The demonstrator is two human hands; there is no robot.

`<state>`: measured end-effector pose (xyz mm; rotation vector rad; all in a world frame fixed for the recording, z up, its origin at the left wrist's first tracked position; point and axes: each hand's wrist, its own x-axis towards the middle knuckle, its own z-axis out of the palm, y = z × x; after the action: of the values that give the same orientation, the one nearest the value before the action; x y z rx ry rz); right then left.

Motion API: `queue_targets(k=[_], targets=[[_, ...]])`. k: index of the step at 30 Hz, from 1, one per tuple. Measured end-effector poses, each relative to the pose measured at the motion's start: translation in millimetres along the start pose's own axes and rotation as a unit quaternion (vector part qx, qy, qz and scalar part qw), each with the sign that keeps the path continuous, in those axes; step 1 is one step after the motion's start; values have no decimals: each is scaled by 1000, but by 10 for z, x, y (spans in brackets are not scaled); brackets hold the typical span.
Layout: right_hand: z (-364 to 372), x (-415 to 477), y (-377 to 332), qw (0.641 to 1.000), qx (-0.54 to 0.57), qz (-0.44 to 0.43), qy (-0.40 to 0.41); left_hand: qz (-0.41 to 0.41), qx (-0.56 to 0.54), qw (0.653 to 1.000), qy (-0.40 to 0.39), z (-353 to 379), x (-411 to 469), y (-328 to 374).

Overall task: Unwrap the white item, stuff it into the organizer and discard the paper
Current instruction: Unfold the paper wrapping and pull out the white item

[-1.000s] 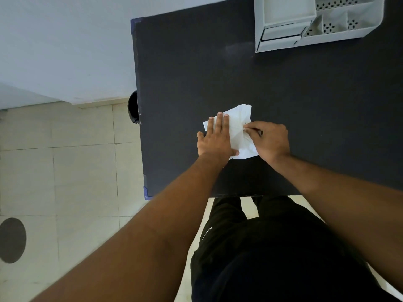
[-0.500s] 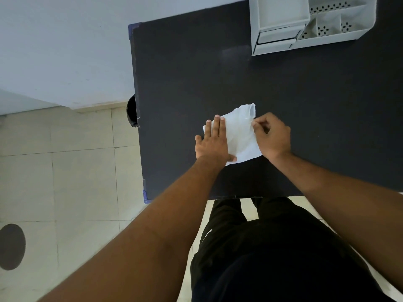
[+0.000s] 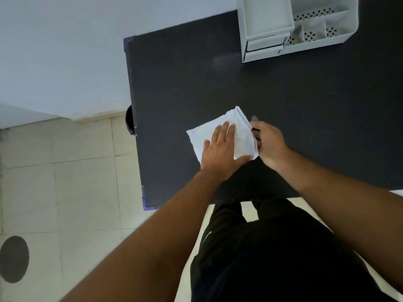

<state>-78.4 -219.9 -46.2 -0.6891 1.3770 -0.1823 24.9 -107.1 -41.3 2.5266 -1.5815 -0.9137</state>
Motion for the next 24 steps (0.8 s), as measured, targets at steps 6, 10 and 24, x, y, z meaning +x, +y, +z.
queue_targets(k=[6, 10, 24], targets=[[27, 3, 15, 1000, 26, 9, 3, -36, 21, 999, -12, 49, -19, -67], [3, 34, 5, 999, 23, 23, 36, -48, 43, 998, -8, -30, 18, -208], [-7, -57, 56, 971, -174, -108, 125, -199, -100, 970, 99, -141, 129, -281]])
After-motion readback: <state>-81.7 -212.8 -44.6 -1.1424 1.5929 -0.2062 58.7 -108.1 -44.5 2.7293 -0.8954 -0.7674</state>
